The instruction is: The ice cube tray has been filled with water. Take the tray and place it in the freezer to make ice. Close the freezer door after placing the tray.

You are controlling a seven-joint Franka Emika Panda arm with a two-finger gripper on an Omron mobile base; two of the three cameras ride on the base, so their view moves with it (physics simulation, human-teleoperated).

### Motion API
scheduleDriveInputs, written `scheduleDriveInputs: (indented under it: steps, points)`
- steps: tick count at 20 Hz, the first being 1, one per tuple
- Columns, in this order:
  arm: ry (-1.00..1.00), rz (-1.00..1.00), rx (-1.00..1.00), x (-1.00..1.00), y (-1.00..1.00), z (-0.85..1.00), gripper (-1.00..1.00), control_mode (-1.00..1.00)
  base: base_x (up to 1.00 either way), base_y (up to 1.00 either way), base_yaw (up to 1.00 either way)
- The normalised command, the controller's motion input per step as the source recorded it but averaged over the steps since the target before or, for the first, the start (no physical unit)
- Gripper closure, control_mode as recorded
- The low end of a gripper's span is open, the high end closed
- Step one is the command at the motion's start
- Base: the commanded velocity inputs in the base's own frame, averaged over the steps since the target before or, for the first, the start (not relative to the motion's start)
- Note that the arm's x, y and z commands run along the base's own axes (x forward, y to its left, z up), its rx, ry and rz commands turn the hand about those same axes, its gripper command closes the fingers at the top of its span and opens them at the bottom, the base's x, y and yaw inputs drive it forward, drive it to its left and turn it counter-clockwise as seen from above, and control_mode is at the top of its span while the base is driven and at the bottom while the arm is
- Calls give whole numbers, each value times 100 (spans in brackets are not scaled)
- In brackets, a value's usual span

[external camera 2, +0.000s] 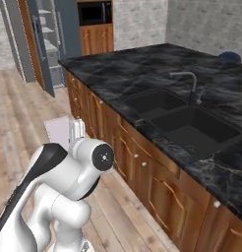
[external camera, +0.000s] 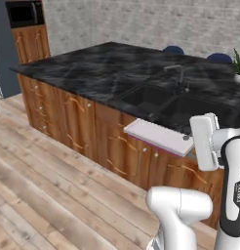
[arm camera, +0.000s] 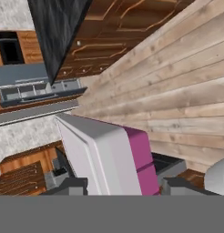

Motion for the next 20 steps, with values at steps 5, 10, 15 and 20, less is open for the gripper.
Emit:
scheduleDriveInputs:
  steps: [5,10,15,20]
  points:
    - [0,0,0,0,0,0,100,100,35,24,62]
    - [0,0,0,0,0,0,100,100,80,2,38]
    - [0,0,0,0,0,0,100,100,100,0,22]
    - [0,0,0,0,0,0,100,100,100,0,6]
